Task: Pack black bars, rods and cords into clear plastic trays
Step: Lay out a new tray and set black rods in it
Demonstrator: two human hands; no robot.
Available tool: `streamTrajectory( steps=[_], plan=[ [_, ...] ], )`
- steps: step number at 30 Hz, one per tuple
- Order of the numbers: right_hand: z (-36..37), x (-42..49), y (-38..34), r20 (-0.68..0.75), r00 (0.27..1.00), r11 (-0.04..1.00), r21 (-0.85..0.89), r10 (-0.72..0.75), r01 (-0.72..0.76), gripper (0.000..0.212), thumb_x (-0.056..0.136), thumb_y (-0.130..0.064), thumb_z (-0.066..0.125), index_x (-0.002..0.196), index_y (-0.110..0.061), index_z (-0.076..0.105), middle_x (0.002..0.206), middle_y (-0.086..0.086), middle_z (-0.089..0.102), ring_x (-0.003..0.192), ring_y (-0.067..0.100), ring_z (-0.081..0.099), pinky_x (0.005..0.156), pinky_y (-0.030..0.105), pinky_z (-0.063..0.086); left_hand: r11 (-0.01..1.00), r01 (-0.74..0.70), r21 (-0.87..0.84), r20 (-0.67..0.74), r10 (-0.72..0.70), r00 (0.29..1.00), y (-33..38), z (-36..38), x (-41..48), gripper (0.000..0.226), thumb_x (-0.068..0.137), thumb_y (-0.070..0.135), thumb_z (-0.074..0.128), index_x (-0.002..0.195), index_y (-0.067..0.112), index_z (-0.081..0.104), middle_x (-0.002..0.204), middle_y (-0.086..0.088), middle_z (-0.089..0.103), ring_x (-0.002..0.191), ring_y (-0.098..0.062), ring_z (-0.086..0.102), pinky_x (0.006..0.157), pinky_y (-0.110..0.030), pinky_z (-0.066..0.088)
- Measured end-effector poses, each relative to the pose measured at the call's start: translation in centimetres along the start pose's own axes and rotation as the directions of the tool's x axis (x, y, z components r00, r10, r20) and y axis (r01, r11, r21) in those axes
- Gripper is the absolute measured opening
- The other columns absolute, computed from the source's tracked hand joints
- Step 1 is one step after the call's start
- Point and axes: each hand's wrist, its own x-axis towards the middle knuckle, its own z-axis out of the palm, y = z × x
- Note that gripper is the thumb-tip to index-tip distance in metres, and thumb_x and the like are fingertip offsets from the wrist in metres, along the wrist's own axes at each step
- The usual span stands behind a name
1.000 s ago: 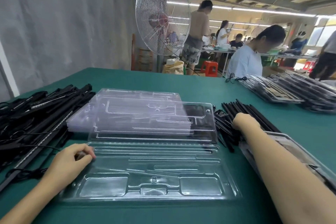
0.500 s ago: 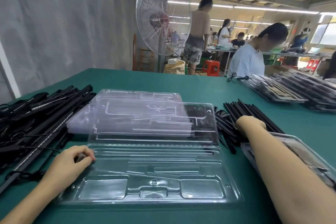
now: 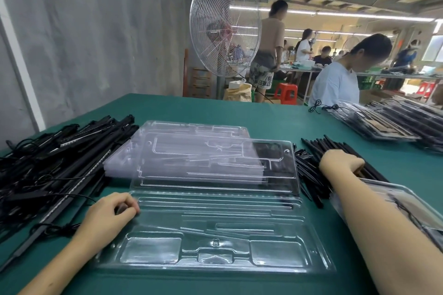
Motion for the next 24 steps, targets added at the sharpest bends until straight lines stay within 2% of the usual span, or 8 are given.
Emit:
streamTrajectory(
  steps=[3, 8, 11, 13, 14, 17, 20, 24],
  plan=[
    [-1.1, 1.0, -0.2, -0.101, 0.995, 0.957, 0.289, 0.021, 0.009, 0.057, 0.092, -0.011, 0.047, 0.141, 0.001, 0.023, 0.132, 0.018, 0.051, 0.118, 0.034, 0.05, 0.091, 0.036, 0.036, 1.0, -0.002, 0.003, -0.007, 0.002, 1.0, 0.1, 0.0, -0.1, 0.038, 0.074, 0.001, 0.069, 0.055, 0.033, 0.064, 0.067, 0.004, 0.063, 0.062, -0.016, 0.054, 0.061, -0.025, 0.039],
    [-3.7, -0.8, -0.7, -0.227, 0.969, 0.709, 0.699, 0.096, 0.094, 0.041, 0.091, -0.003, 0.045, 0.129, 0.003, 0.028, 0.123, 0.028, 0.053, 0.112, 0.042, 0.052, 0.079, 0.041, 0.04, 1.0, 0.007, -0.014, -0.021, -0.008, 1.0, 0.1, 0.0, -0.1, 0.037, 0.073, 0.002, 0.068, 0.058, 0.035, 0.065, 0.061, 0.005, 0.062, 0.061, -0.016, 0.055, 0.062, -0.029, 0.042],
    [-4.9, -3.1, -1.8, -0.139, 0.99, 0.361, 0.925, 0.035, 0.117, 0.032, 0.093, 0.0, 0.038, 0.124, 0.006, 0.038, 0.118, 0.026, 0.058, 0.087, 0.032, 0.059, 0.066, 0.034, 0.039, 0.999, 0.018, -0.027, -0.034, -0.019, 0.999, 0.2, 0.1, -0.1, 0.035, 0.075, 0.002, 0.067, 0.062, 0.034, 0.065, 0.071, 0.005, 0.067, 0.071, -0.018, 0.061, 0.069, -0.036, 0.048],
    [-5.3, -5.3, -2.7, 0.056, 0.982, 0.013, 0.998, -0.182, -0.055, 0.025, 0.094, 0.004, 0.036, 0.118, 0.005, 0.042, 0.099, 0.018, 0.065, 0.062, 0.019, 0.051, 0.052, 0.027, 0.036, 0.999, 0.021, -0.026, -0.048, -0.022, 0.999, 0.3, 0.1, -0.2, 0.032, 0.077, 0.003, 0.066, 0.065, 0.033, 0.064, 0.077, 0.006, 0.068, 0.072, -0.018, 0.062, 0.066, -0.034, 0.048],
    [-5.4, -6.6, -3.0, 0.134, 0.933, -0.064, 0.984, -0.334, -0.165, 0.017, 0.095, 0.003, 0.039, 0.11, 0.003, 0.046, 0.091, 0.014, 0.066, 0.06, 0.018, 0.051, 0.053, 0.026, 0.038, 0.999, 0.016, -0.03, -0.061, -0.018, 0.998, 0.4, 0.1, -0.3, 0.03, 0.077, 0.003, 0.066, 0.066, 0.031, 0.064, 0.078, 0.006, 0.067, 0.072, -0.017, 0.061, 0.064, -0.03, 0.046],
    [-5.5, -10.2, -4.5, 0.21, 0.751, -0.003, 0.962, -0.626, -0.272, 0.005, 0.092, -0.004, 0.055, 0.087, -0.004, 0.057, 0.085, 0.009, 0.066, 0.071, 0.018, 0.059, 0.063, 0.027, 0.049, 0.999, -0.025, -0.024, -0.089, 0.023, 0.996, 0.6, -0.1, -0.5, 0.028, 0.076, 0.001, 0.067, 0.066, 0.027, 0.063, 0.085, 0.004, 0.064, 0.083, -0.021, 0.057, 0.07, -0.032, 0.043],
    [-5.0, -13.6, -6.1, 0.185, 0.666, -0.058, 0.944, -0.723, -0.325, 0.008, 0.087, 0.003, 0.059, 0.083, -0.002, 0.057, 0.078, 0.009, 0.062, 0.068, 0.018, 0.062, 0.058, 0.027, 0.055, 0.999, -0.051, 0.003, -0.107, 0.052, 0.993, 1.0, -0.5, -0.7, 0.029, 0.076, 0.0, 0.069, 0.065, 0.026, 0.062, 0.09, 0.0, 0.06, 0.099, -0.024, 0.05, 0.089, -0.041, 0.039],
    [-3.4, -18.0, -7.6, 0.094, 0.529, -0.074, 0.955, -0.843, -0.288, 0.014, 0.085, 0.016, 0.053, 0.088, 0.003, 0.054, 0.08, 0.017, 0.063, 0.065, 0.022, 0.068, 0.064, 0.028, 0.059, 0.988, -0.054, 0.143, -0.034, 0.059, 0.998, 1.5, -1.6, -0.8, 0.024, 0.083, 0.012, 0.064, 0.067, 0.029, 0.06, 0.104, 0.003, 0.051, 0.11, -0.022, 0.037, 0.098, -0.041, 0.032]
  ],
)
